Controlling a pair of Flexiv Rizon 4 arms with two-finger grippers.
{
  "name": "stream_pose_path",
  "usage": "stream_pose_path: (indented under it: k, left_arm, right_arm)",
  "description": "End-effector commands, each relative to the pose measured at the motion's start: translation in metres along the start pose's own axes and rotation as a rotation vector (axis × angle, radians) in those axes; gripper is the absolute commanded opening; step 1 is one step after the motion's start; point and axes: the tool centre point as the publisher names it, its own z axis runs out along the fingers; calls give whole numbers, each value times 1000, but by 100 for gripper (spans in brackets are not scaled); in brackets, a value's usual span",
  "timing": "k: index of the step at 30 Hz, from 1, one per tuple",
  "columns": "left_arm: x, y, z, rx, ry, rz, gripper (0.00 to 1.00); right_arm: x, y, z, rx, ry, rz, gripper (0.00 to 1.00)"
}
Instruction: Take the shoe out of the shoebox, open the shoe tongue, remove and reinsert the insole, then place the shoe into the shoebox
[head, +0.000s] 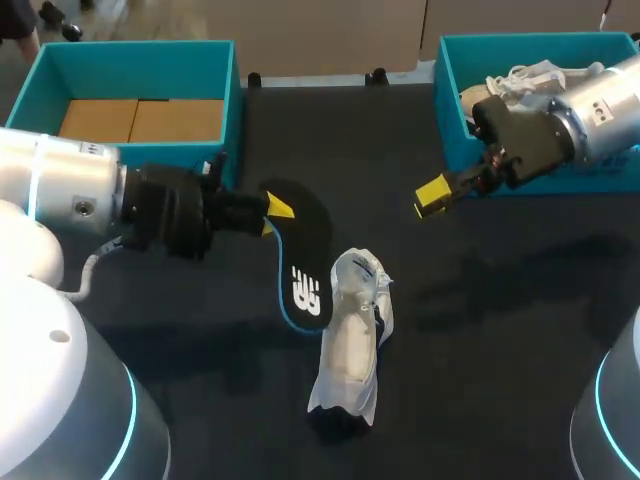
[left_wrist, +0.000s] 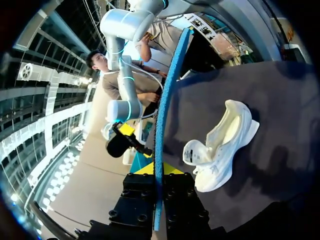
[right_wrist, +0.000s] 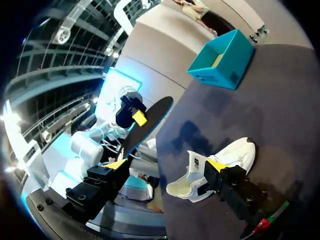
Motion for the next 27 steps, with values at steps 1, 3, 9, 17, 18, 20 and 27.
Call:
stream_pose_path:
  k: [1,3,9,17,18,20,27]
  left_arm:
    - [5,-15,3,10,32,-64,0]
    - [9,-23,4,27,59,-111,0]
    - [17,-50,1,80,94,-244,0]
    - [33,-80,2,177,118,-405,0]
    - [35,-83,1,173,121,-394,0]
    - [35,-83,1,173,121,-394,0]
    - [35,-83,1,173,121,-394,0]
  right_arm:
    - [13,3,-7,207,-147,-96,100]
    - [14,-3,-10,273,-190,-131,100]
    - [14,-21,-16,365,-297,-203,100]
    - [15,-64,-8,375,-367,-208,100]
    - [13,-72,-8,369,-352,-167,100]
    - [13,-72,-8,369,-352,-167,100]
    - [13,-72,-8,369,-352,-167,100]
